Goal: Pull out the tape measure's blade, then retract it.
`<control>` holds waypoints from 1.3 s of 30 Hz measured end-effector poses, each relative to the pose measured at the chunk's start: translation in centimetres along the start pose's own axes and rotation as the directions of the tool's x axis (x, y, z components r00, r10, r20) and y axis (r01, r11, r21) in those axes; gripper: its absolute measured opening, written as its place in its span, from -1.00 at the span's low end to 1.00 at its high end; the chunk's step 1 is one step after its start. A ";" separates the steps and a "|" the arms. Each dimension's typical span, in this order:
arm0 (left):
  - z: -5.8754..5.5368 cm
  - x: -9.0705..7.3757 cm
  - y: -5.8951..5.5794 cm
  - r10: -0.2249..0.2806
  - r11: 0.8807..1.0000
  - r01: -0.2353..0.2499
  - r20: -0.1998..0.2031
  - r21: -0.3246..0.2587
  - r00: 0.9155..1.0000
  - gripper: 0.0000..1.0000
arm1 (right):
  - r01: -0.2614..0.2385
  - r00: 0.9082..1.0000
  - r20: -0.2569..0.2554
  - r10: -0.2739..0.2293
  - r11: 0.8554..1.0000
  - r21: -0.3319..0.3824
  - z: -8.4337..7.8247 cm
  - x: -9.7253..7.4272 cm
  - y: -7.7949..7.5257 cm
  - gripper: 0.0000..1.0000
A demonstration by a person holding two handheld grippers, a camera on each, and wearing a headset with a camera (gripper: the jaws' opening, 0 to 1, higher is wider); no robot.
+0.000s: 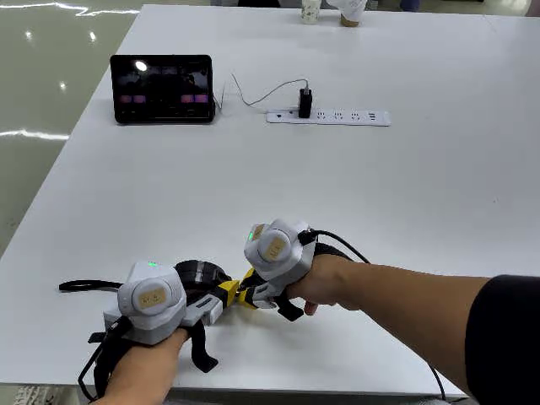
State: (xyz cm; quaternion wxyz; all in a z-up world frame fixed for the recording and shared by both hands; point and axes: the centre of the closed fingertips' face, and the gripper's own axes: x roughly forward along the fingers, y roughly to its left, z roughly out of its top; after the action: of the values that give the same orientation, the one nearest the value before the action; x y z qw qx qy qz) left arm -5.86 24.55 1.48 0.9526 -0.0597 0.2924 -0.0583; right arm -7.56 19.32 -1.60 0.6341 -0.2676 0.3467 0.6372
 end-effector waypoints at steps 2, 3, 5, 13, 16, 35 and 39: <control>0.0 0.0 0.0 -0.001 1.000 0.001 0.000 -0.001 1.000 0.22 | 0.000 1.000 0.003 0.000 1.000 0.005 0.2 0.1 0.0 -0.78; 0.0 0.0 0.0 -0.001 1.000 0.001 0.000 -0.001 1.000 0.22 | 0.000 1.000 0.004 0.000 1.000 0.008 0.2 0.1 0.1 -0.77; 0.0 0.0 0.0 -0.001 1.000 0.001 0.000 -0.002 1.000 0.22 | 0.000 1.000 0.006 0.000 1.000 0.009 0.3 0.2 0.1 -0.77; 0.0 0.0 0.1 -0.002 1.000 0.002 0.003 -0.001 1.000 0.23 | 0.004 1.000 0.005 -0.004 1.000 0.012 0.4 0.3 0.2 -0.77; 0.0 0.0 0.0 -0.004 1.000 0.004 0.005 0.003 1.000 0.24 | 0.008 1.000 0.002 -0.008 1.000 0.014 0.4 0.3 0.2 -0.76; -0.1 0.3 -0.1 -0.053 0.999 0.053 -0.072 -0.002 0.996 0.27 | 0.056 0.998 -0.009 -0.056 0.998 -0.011 0.2 0.2 0.1 -0.75; -0.2 0.2 -0.2 -0.063 0.998 0.063 -0.083 0.003 0.995 0.28 | 0.065 0.998 -0.005 -0.065 0.998 -0.016 0.1 -0.4 0.1 -0.76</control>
State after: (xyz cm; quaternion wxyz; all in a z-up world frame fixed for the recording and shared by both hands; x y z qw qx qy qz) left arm -5.79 24.28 1.26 0.9375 -0.0638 0.3297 -0.0916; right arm -7.66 19.09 -1.20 0.6514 -0.2856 0.3342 0.6184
